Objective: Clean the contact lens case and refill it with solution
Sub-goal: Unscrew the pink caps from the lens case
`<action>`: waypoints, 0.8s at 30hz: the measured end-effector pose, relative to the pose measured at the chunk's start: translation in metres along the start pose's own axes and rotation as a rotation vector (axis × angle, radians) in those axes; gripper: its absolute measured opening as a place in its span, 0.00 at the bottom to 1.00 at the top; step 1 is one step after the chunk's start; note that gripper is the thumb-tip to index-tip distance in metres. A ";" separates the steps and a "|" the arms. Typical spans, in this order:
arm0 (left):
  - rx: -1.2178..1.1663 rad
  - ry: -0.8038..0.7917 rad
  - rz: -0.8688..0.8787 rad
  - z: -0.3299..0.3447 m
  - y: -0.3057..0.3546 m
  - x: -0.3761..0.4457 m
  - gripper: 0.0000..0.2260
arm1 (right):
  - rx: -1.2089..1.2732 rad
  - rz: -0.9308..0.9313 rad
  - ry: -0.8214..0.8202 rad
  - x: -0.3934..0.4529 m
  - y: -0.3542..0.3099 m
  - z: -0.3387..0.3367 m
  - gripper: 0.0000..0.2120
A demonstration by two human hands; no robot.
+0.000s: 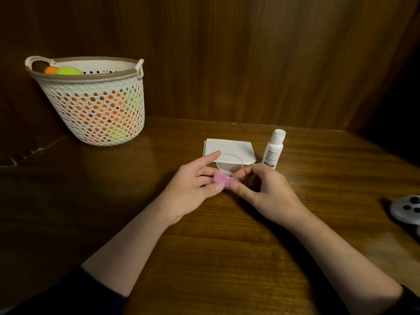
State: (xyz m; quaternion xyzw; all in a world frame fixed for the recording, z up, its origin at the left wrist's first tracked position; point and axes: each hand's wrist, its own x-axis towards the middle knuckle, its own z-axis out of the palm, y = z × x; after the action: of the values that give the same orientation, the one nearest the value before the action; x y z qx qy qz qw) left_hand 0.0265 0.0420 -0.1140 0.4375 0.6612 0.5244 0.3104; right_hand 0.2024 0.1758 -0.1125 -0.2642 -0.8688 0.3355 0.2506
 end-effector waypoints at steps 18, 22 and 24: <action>-0.043 0.064 0.000 -0.001 0.002 0.000 0.33 | 0.213 0.049 0.210 0.002 0.002 -0.002 0.08; -0.069 0.147 -0.008 -0.008 0.000 0.002 0.33 | 0.109 0.209 0.182 0.006 0.013 -0.005 0.06; -0.089 0.140 0.000 -0.010 -0.002 0.002 0.32 | 0.048 0.239 0.141 0.008 0.016 -0.004 0.05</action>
State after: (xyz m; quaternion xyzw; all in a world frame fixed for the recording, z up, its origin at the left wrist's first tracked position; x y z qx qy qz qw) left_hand 0.0164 0.0397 -0.1134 0.3857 0.6572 0.5826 0.2826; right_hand 0.2036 0.1925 -0.1191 -0.3825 -0.8032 0.3644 0.2754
